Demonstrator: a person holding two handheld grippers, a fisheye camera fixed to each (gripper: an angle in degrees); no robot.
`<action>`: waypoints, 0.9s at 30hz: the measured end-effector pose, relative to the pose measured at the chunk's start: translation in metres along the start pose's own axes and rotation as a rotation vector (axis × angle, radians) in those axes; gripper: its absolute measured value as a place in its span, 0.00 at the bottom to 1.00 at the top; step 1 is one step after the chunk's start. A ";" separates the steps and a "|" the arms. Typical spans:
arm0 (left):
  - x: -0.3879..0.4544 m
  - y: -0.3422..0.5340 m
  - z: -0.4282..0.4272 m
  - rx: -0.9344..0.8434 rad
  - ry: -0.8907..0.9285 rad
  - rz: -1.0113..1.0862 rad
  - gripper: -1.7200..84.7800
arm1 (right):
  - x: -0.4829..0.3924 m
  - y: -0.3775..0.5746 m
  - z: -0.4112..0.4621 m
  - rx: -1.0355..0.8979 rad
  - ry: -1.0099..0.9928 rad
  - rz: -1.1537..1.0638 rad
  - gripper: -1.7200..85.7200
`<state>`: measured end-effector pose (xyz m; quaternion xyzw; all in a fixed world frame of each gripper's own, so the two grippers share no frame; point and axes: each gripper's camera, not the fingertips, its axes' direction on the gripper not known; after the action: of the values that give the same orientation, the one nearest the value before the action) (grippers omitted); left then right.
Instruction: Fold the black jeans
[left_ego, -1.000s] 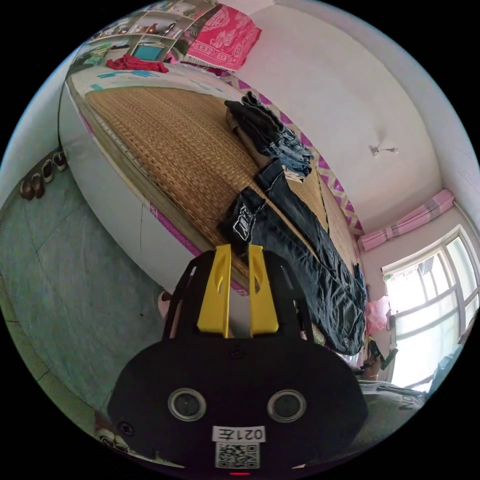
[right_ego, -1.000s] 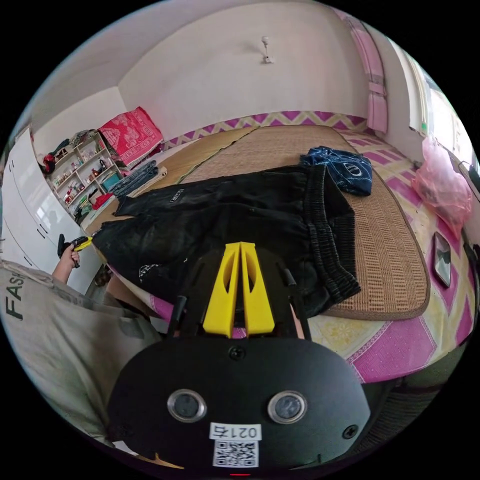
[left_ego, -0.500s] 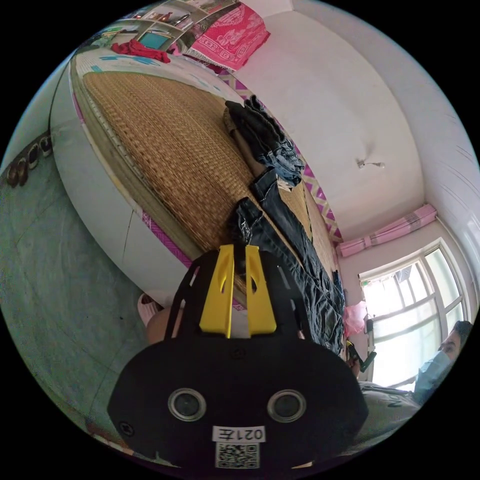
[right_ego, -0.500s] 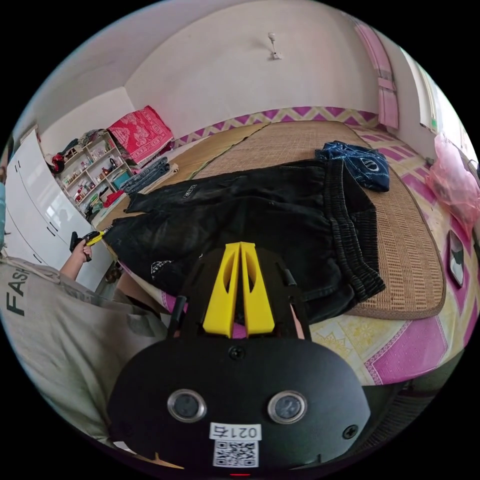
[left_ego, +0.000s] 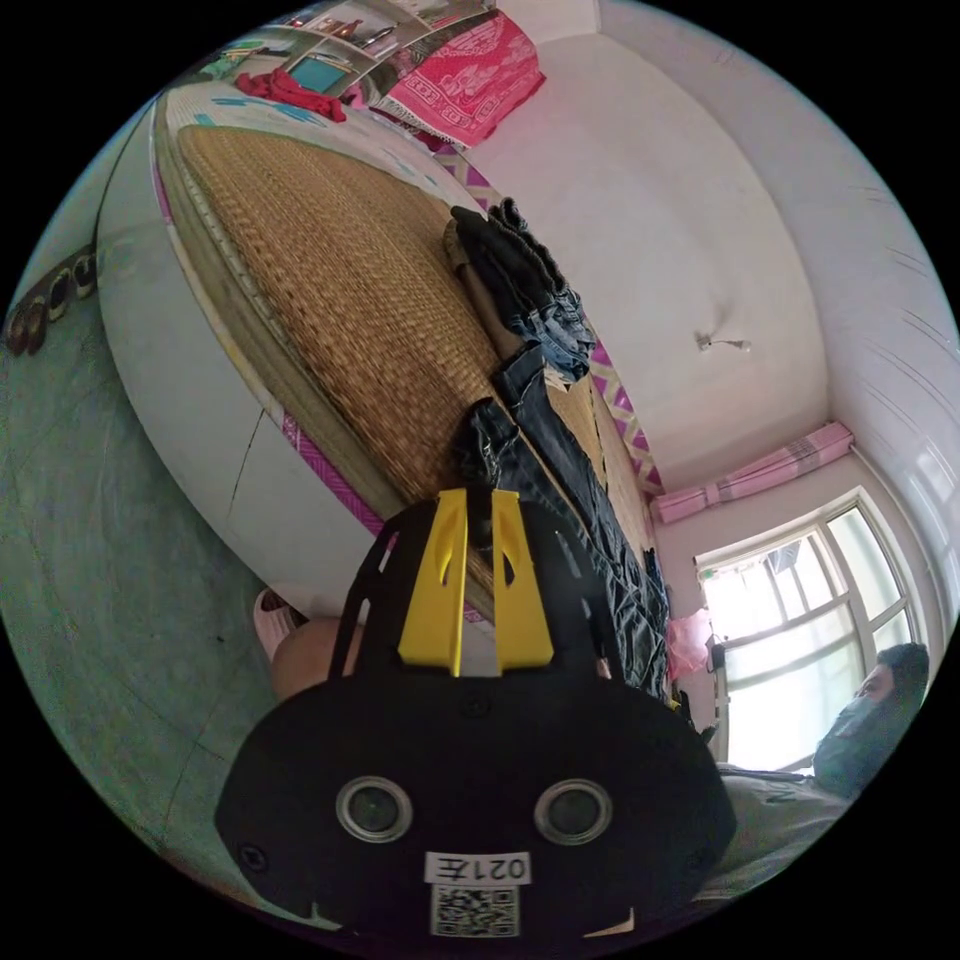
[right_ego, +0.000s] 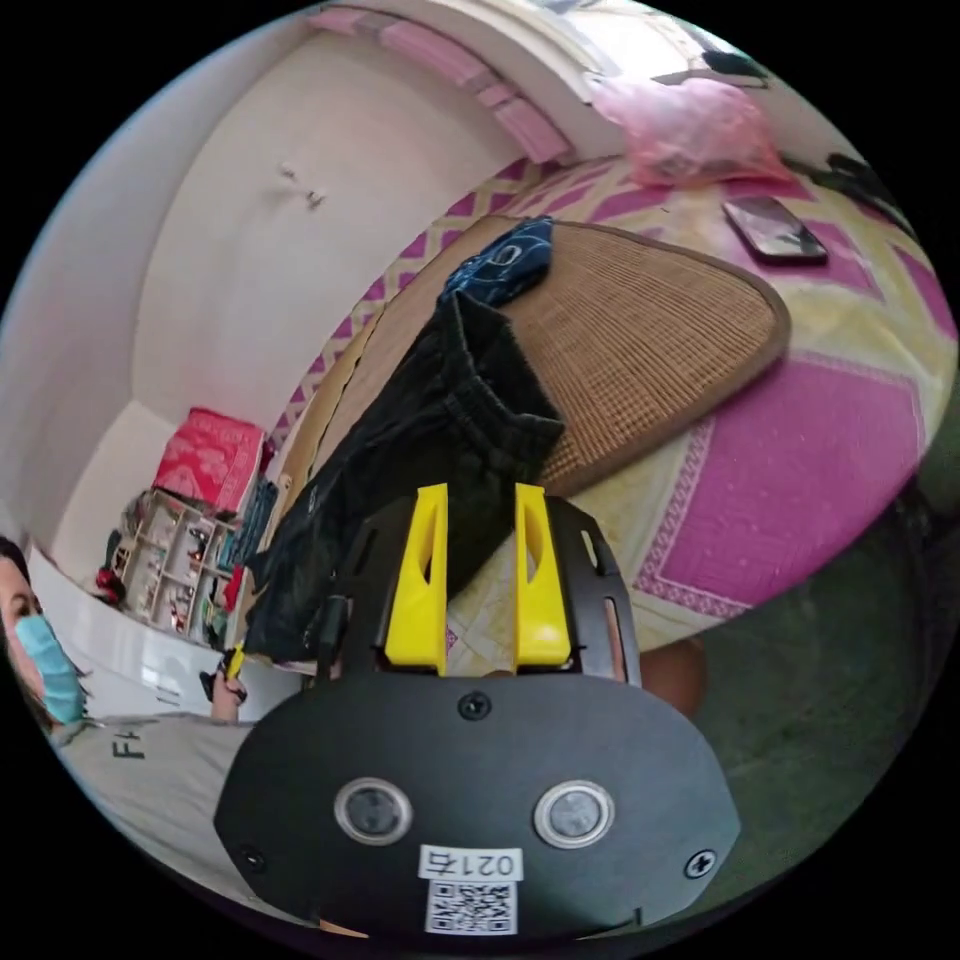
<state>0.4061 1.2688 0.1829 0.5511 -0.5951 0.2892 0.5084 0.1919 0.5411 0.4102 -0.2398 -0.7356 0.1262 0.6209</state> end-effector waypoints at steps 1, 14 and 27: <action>-0.003 0.008 0.000 0.001 0.001 -0.005 0.06 | 0.008 0.005 -0.001 0.023 0.013 0.048 0.14; -0.044 0.104 0.019 -0.018 -0.035 0.008 0.06 | 0.009 0.021 0.021 0.073 0.042 0.129 0.14; -0.126 0.248 0.087 -0.022 -0.057 0.025 0.06 | 0.017 0.009 0.059 0.043 0.011 0.162 0.12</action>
<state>0.1297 1.2911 0.0926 0.5460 -0.6195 0.2731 0.4935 0.1337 0.5641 0.4090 -0.2857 -0.7074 0.1905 0.6177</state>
